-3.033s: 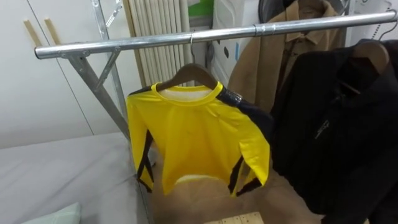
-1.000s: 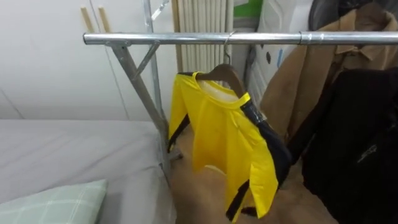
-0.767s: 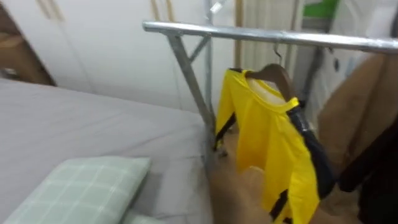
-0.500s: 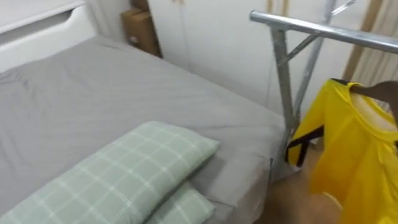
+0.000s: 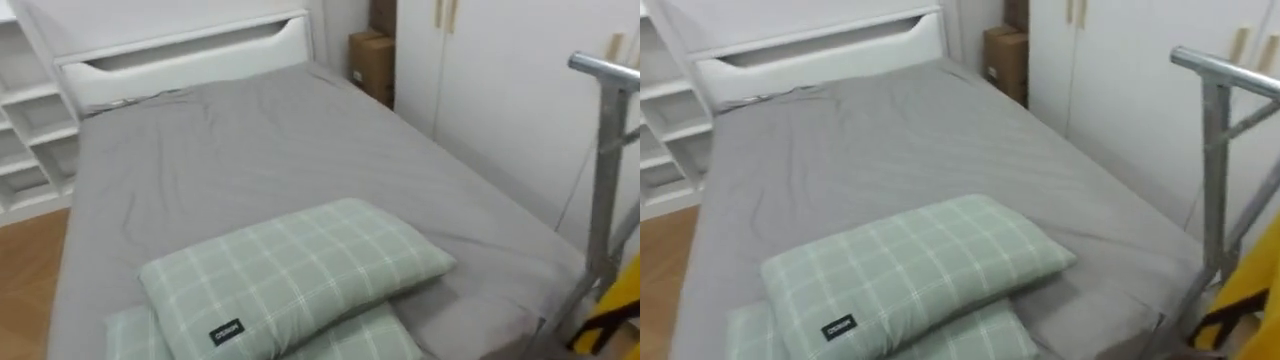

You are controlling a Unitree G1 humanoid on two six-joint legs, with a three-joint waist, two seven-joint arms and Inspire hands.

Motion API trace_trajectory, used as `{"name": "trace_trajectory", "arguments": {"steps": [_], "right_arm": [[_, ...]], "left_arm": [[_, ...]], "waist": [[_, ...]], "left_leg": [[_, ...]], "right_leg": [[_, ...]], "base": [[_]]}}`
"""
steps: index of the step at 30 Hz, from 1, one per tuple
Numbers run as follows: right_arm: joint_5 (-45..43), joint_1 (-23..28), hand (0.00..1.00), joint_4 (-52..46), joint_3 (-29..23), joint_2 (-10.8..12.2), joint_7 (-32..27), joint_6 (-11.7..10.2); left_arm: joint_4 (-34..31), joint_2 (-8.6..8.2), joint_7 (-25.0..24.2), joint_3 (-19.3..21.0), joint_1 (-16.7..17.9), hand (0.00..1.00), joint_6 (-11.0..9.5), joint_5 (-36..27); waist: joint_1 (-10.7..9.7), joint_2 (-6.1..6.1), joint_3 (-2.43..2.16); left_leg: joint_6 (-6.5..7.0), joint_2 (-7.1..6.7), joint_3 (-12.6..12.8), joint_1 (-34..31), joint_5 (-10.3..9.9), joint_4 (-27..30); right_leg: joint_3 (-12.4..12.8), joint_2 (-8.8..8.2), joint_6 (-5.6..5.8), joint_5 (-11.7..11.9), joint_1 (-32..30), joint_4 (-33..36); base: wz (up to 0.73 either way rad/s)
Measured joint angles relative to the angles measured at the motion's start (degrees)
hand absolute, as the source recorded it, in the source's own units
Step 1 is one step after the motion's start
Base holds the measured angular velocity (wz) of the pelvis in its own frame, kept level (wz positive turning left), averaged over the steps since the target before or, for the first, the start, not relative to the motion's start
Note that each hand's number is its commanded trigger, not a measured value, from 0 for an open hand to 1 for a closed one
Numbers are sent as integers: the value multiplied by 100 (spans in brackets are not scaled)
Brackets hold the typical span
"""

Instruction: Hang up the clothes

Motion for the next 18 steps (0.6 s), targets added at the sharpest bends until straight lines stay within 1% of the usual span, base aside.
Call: {"name": "trace_trajectory", "arguments": {"steps": [1, 2, 3, 4, 6, 7, 9, 10, 12, 14, 16, 18], "right_arm": [[-1, -7, 0, -83, 28, 18, 16, -8], [-9, -8, 0, -104, 55, 26, 28, -15], [-12, -21, 0, -121, 106, 53, 57, -59], [-31, -63, 0, -136, 111, 117, 64, -97], [-86, -183, 0, -138, 199, 212, 70, -166], [-143, -271, 0, -136, 299, 246, 72, -190], [-469, -374, 0, -137, 390, 271, 110, -253], [-630, -413, 0, -138, 436, 279, 112, -325], [-834, -433, 0, -136, 547, 285, 116, -400], [-993, -482, 0, -136, 602, 293, 131, -416], [-1011, -481, 0, -136, 715, 292, 188, -458], [-959, -479, 0, -115, 769, 288, 292, -481]], "left_arm": [[1, 14, 22, -2, 35, 0, 43, -7], [0, 16, 45, -6, 44, 0, 66, -1], [4, 9, 105, -15, 49, 0, 79, -2], [12, 7, 141, -14, 64, 0, 77, -7], [75, 4, 176, -19, 84, 0, 77, -8], [181, -13, 201, -24, 99, 0, 79, -5], [215, -35, 217, -24, 142, 0, 87, 6], [222, -44, 220, -16, 172, 0, 87, 14], [199, -46, 225, -13, 173, 0, 81, 23], [193, -69, 224, -12, 174, 0, 83, 25], [10, -110, 222, -11, 196, 0, 86, 110], [-69, -111, 222, -12, 174, 0, 84, 154]], "waist": [[-1, -35, 21], [-3, -73, 14], [67, -105, 9], [198, -123, 0], [311, -166, 11], [330, -157, 16], [352, -144, 22], [388, -112, 38], [460, -83, 49], [466, -55, 56], [453, -61, 47], [449, -68, 51]], "left_leg": [[27, -37, -126, -50, 16, 4], [38, -55, -175, -73, 22, 7], [47, -67, -215, -93, 26, 13], [52, -69, -253, -111, 24, 23], [56, -65, -281, -176, 21, 49], [58, -54, -316, -201, 18, 57], [59, -64, -355, -204, 17, 49], [59, -63, -395, -207, 16, 30], [57, -58, -439, -220, 17, 17], [48, -56, -480, -266, 23, 28], [36, -63, -570, -332, 30, 65], [17, -75, -655, -392, 44, 89]], "right_leg": [[235, 63, 52, 47, 41, -133], [386, 83, 74, 67, 60, -199], [734, 152, 125, 129, 84, -329], [1001, 233, 149, 193, 112, -483], [1041, 310, 144, 294, 165, -702], [1098, 363, 128, 374, 196, -797], [1249, 382, 129, 379, 237, -873], [1341, 396, 129, 379, 249, -875], [1453, 414, 131, 378, 251, -876], [1438, 421, 133, 377, 246, -883], [1437, 430, 134, 376, 269, -937], [1420, 434, 134, 375, 270, -971]], "base": [[56], [49], [27], [14], [3], [9], [13], [14], [14], [17], [21], [22]]}}
